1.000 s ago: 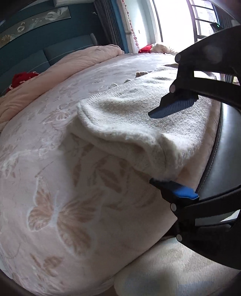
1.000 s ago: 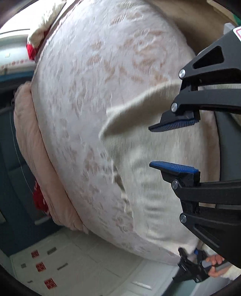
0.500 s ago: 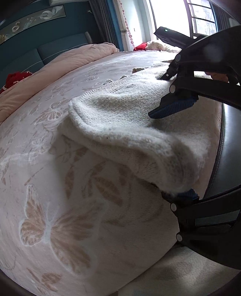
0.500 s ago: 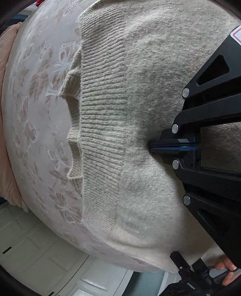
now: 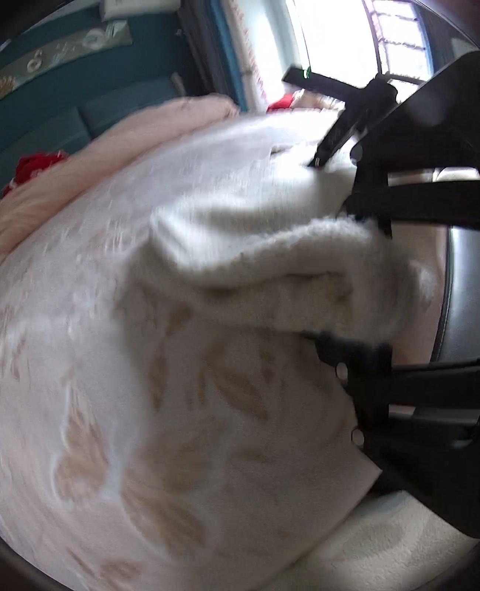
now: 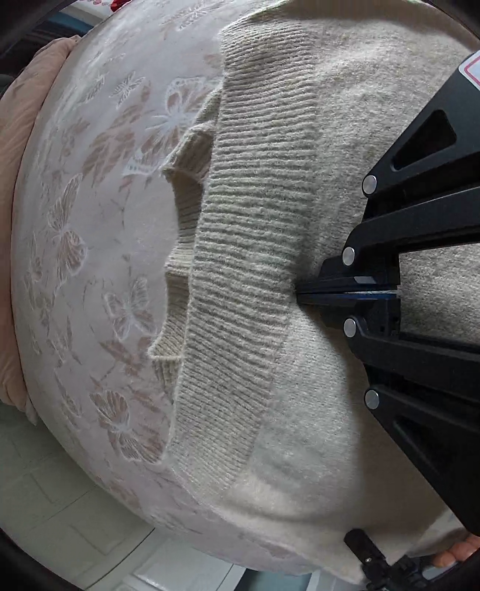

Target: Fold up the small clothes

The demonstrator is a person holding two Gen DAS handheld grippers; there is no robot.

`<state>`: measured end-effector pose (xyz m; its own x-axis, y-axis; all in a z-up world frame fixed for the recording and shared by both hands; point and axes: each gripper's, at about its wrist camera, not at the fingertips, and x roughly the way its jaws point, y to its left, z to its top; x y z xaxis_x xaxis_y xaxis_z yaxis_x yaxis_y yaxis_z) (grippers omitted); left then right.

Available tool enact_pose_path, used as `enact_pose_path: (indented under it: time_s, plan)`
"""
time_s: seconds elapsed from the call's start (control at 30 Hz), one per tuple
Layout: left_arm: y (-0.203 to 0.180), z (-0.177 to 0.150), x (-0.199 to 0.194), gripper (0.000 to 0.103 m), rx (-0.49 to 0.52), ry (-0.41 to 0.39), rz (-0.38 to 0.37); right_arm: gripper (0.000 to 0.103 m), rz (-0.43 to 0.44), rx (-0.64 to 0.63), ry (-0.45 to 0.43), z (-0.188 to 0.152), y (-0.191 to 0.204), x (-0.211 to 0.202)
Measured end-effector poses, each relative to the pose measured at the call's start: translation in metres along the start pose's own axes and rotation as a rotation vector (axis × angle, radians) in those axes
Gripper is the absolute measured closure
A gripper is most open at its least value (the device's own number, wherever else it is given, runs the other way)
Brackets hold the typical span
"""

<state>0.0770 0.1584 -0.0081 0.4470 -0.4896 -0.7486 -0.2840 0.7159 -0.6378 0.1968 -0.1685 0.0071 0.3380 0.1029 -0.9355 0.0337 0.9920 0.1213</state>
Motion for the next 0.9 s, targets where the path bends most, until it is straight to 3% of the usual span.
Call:
enact_pose_path:
  time_s: [0.07,0.13,0.27,0.37,0.47,0.5,0.6,0.67,0.77,0.9]
  plan:
    - [-0.025,0.001,-0.014,0.079,0.057,-0.028,-0.052,0.102,0.078,0.061,-0.034,-0.012,-0.016,-0.018]
    - [-0.068,-0.003,-0.030,0.080,0.182,-0.061,-0.074,0.101,0.140,0.139,-0.089,-0.028,-0.035,-0.042]
    - [-0.165,-0.032,-0.041,0.080,0.418,-0.062,-0.163,0.096,0.169,0.258,-0.169,-0.066,-0.085,-0.078]
    - [-0.232,-0.071,-0.021,0.080,0.574,-0.006,-0.225,0.095,0.128,0.313,-0.202,-0.101,-0.125,-0.103]
    - [-0.271,-0.116,0.028,0.078,0.686,0.107,-0.172,0.084,0.068,0.363,-0.221,-0.129,-0.161,-0.121]
    - [-0.276,-0.134,0.052,0.075,0.708,0.159,-0.123,0.076,0.065,0.382,-0.225,-0.138,-0.171,-0.124]
    - [-0.267,-0.166,0.092,0.072,0.712,0.237,-0.005,0.071,0.071,0.441,-0.229,-0.159,-0.201,-0.134]
    - [-0.255,-0.183,0.089,0.067,0.731,0.191,0.029,0.066,0.117,0.459,-0.243,-0.166,-0.210,-0.139]
    - [-0.243,-0.195,0.057,0.060,0.825,0.137,-0.002,0.047,0.248,0.464,-0.274,-0.168,-0.213,-0.145]
    - [-0.226,-0.202,0.018,0.040,0.899,0.057,0.014,0.042,0.429,0.475,-0.261,-0.151,-0.197,-0.135]
